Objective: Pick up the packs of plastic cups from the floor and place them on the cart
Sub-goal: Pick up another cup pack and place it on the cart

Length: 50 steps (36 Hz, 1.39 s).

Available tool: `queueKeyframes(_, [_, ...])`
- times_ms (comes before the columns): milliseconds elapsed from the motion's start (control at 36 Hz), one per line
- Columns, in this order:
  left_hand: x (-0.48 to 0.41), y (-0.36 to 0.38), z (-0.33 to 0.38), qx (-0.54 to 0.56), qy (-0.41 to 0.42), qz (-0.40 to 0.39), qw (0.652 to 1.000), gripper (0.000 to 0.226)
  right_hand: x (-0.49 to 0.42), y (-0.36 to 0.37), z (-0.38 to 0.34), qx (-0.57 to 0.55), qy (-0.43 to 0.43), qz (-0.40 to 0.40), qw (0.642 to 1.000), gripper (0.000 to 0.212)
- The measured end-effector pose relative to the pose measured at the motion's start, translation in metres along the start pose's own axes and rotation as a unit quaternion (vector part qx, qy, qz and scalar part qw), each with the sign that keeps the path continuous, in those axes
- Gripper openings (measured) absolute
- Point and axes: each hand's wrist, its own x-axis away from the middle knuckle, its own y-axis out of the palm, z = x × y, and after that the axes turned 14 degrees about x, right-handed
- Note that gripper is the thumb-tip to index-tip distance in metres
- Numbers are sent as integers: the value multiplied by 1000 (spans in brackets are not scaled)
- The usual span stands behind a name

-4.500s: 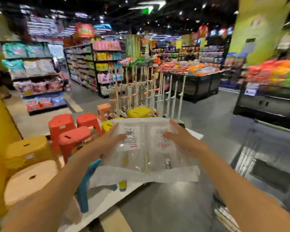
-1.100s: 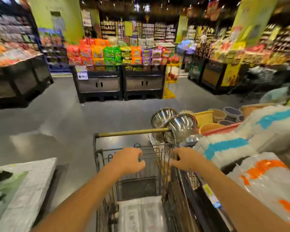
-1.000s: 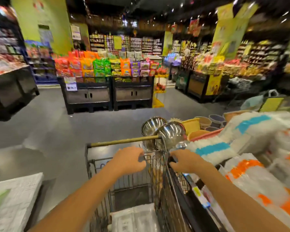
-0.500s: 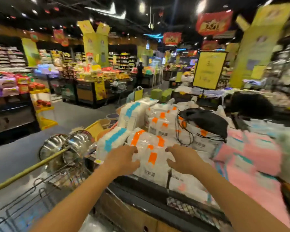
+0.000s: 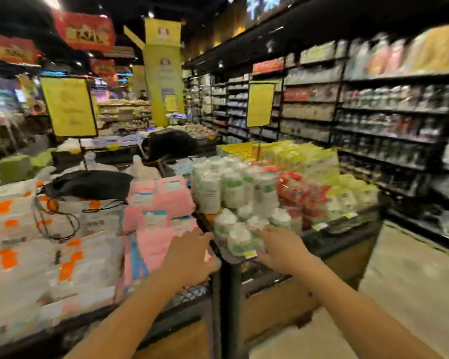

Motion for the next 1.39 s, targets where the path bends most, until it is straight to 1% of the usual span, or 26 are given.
queueKeyframes(83, [-39,36,68,1,57,-17,998,60,40,23,72,10,58,-5,998,43])
queueKeyframes(194, [-77,82,153,13,138,-47,989,45,102,51,148,11,146,-32,989,44])
queueKeyframes(222, [-84,91,173,19,160,-55,985,45,118,57,164,7,168,-36,985,43])
queueKeyframes(306, [-104,115,226,25,227,-74,971,54,158,68,205,3,220,-42,974,42])
queueKeyframes(361, [-114,131,254,22,263,-85,961,57,182,76,225,-3,259,-49,965,42])
queueKeyframes(444, [-126,153,291,32,303,-91,948,58,213,88,248,-1,319,-69,945,47])
queueKeyframes(528, [-136,172,320,36,352,-102,930,68,241,98,261,3,378,-65,924,48])
queueKeyframes(639, [-152,191,352,47,412,-125,901,59,271,108,265,27,447,-83,890,48])
queueKeyframes(833, [-168,228,407,65,495,-159,852,60,315,121,264,61,540,-119,831,47])
queueKeyframes(972, [-169,259,442,80,520,-206,825,58,339,137,268,67,576,-141,802,46])
queueKeyframes(1056, [-169,280,462,79,523,-223,818,56,351,150,278,55,589,-147,793,49])
queueKeyframes(1139, [-176,306,483,70,527,-235,814,55,361,172,296,50,595,-154,787,45])
queueKeyframes(1250, [-192,349,517,56,520,-251,815,55,370,215,334,25,594,-167,786,44])
queueKeyframes(1389, [-224,417,564,50,494,-276,823,59,378,288,397,-5,572,-176,801,48])
